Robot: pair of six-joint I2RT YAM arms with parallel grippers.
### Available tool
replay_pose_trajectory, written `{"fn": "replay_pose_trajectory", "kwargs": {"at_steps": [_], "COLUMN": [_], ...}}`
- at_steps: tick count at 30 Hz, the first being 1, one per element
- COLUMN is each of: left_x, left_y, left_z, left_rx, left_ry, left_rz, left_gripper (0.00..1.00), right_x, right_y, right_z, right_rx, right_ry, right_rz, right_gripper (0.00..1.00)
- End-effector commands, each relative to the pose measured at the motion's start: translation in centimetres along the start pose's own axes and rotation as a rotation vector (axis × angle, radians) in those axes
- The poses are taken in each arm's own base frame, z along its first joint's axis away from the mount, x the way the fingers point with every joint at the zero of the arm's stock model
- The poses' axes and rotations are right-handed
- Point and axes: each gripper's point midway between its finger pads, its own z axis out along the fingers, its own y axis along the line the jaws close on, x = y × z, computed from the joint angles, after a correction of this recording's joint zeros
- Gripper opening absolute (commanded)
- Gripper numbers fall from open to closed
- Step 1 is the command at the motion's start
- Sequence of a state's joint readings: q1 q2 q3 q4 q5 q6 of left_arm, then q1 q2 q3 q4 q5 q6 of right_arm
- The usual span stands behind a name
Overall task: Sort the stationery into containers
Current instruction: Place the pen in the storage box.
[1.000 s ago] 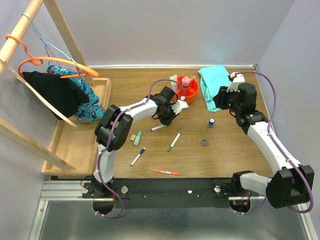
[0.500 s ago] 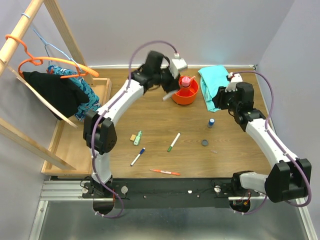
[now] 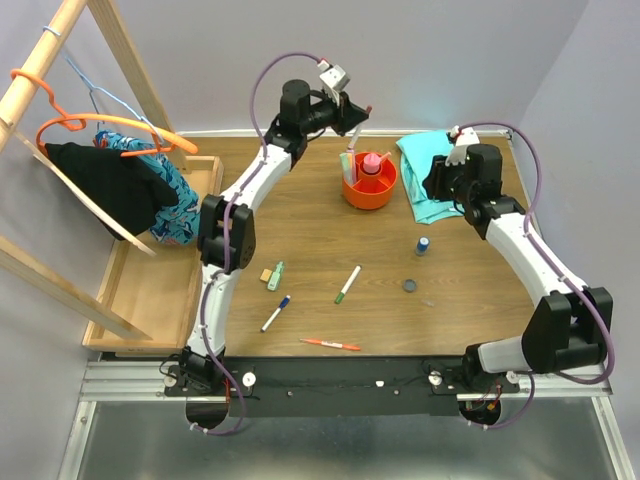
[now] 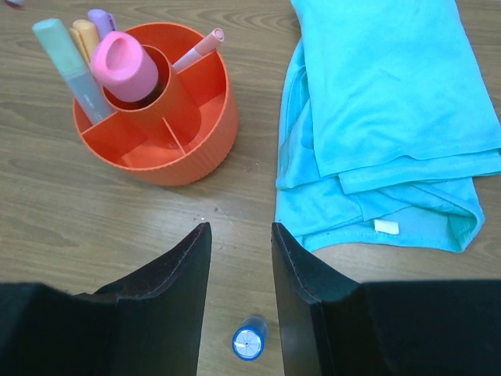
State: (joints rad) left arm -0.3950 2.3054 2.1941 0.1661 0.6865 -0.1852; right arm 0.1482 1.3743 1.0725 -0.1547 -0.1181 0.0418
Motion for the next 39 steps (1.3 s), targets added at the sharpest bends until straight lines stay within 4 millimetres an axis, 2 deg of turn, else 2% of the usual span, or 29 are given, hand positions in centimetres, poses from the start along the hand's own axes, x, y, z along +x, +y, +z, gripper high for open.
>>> {"fn": "replay_pose_trajectory", "kwargs": {"at_steps": [1, 2, 3, 5, 6, 7, 15, 21, 28, 34, 39], "left_x": [-0.5, -0.2, 1.2, 1.2, 2.4, 2.4, 6.1, 8.2, 10.0, 10.5, 11.0], "left_y": [1.5, 1.7, 2.4, 3.0, 3.4, 3.6, 3.5, 3.0, 2.8, 3.5, 3.3], "left_z": [2.2, 2.6, 3.0, 3.3, 3.7, 3.8, 4.8, 5.5, 5.9, 5.0, 4.1], "left_rx": [-0.021, -0.024, -0.045, -0.064, -0.068, -0.068, -0.053, -0.049, -0.052, -0.055, -0.03], "left_ry": [-0.128, -0.133, -0.123, -0.132, -0.121, -0.123, -0.085, -0.062, -0.039, -0.015, 0.016], "left_rz": [0.007, 0.017, 0.02, 0.055, 0.053, 0.059, 0.016, 0.0, -0.01, -0.014, -0.029], "left_gripper": [0.2, 0.2, 0.2, 0.21, 0.21, 0.22, 0.22, 0.25, 0.25, 0.25, 0.25], "right_x": [-0.4, -0.8, -0.8, -0.5, -0.6, -0.4, 0.7, 0.6, 1.2, 1.4, 1.4], "right_y": [-1.3, -1.4, -1.5, -1.6, -1.7, -1.8, -1.9, -2.1, -2.1, -2.0, -1.9], "right_z": [1.0, 1.1, 1.3, 1.9, 2.0, 2.3, 3.3, 3.7, 3.7, 3.7, 3.7], "right_rx": [0.05, 0.054, 0.058, 0.061, 0.066, 0.066, 0.068, 0.074, 0.071, 0.064, 0.061], "right_ry": [0.036, 0.034, 0.039, 0.052, 0.052, 0.061, 0.095, 0.096, 0.109, 0.107, 0.098], "right_rz": [-0.023, -0.027, -0.025, -0.024, -0.024, -0.023, -0.022, -0.02, -0.02, -0.018, -0.021], "right_gripper": [0.45, 0.45, 0.45, 0.45, 0.45, 0.45, 0.45, 0.45, 0.45, 0.45, 0.45]}}
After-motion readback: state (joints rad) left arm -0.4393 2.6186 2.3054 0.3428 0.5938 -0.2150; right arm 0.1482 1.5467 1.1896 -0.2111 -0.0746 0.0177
